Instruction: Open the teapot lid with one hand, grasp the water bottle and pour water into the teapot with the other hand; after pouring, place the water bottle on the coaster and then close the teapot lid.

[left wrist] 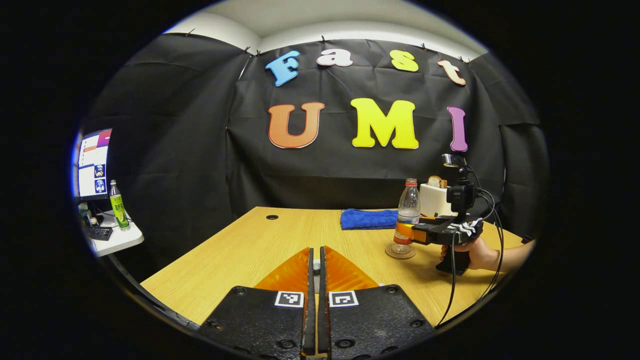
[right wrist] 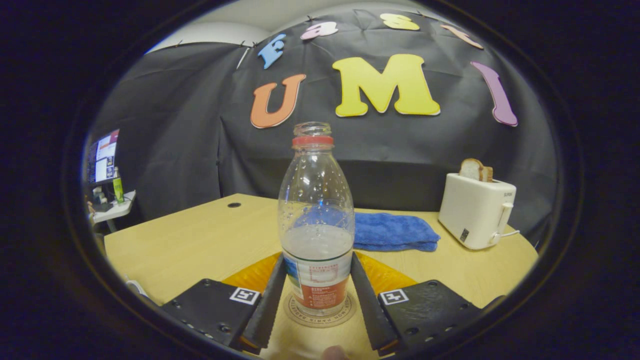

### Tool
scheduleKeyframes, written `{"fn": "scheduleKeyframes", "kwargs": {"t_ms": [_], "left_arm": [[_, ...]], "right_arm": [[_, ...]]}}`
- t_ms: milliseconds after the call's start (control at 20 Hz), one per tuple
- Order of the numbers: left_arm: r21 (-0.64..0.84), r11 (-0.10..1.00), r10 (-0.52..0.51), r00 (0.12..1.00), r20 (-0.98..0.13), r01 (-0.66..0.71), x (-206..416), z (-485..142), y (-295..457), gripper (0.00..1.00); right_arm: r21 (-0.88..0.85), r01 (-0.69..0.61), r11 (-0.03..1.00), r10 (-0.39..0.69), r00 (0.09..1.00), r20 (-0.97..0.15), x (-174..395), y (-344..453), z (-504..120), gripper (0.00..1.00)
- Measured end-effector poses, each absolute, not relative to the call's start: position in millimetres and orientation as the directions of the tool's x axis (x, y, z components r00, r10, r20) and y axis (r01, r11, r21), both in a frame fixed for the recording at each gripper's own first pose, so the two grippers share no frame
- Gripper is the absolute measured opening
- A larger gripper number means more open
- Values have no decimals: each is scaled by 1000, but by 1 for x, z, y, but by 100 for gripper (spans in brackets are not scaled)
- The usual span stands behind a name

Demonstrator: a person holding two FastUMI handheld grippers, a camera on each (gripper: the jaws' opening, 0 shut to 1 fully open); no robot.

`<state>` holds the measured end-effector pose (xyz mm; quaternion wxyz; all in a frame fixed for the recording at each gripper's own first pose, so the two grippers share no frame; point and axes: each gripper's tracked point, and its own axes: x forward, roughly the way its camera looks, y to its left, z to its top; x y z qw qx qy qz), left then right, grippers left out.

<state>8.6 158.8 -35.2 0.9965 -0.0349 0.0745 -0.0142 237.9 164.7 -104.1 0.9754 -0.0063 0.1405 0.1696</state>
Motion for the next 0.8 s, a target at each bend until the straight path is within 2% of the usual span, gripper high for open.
{"fn": "scheduleKeyframes", "kwargs": {"t_ms": [200, 250, 350, 400, 800], "left_arm": [[-69, 997, -37, 988, -150, 27, 9, -36, 157, 4], [-65, 997, -38, 988, -151, 28, 10, -37, 157, 5], [-61, 998, -39, 988, -153, 30, 9, -36, 155, 5], [-60, 998, -40, 988, -151, 32, 8, -36, 154, 5], [-42, 997, -73, 990, -124, 69, 12, -30, 125, 5]], "right_arm": [[61, -325, 944, 329, 904, -274, 236, 165, -105, 76], [70, -327, 943, 333, 901, -277, 235, 165, -106, 79], [76, -328, 942, 335, 899, -281, 234, 166, -108, 90], [75, -327, 942, 335, 900, -279, 231, 166, -106, 93], [-39, -282, 959, 270, 944, -192, 159, 114, -68, 93]]}}
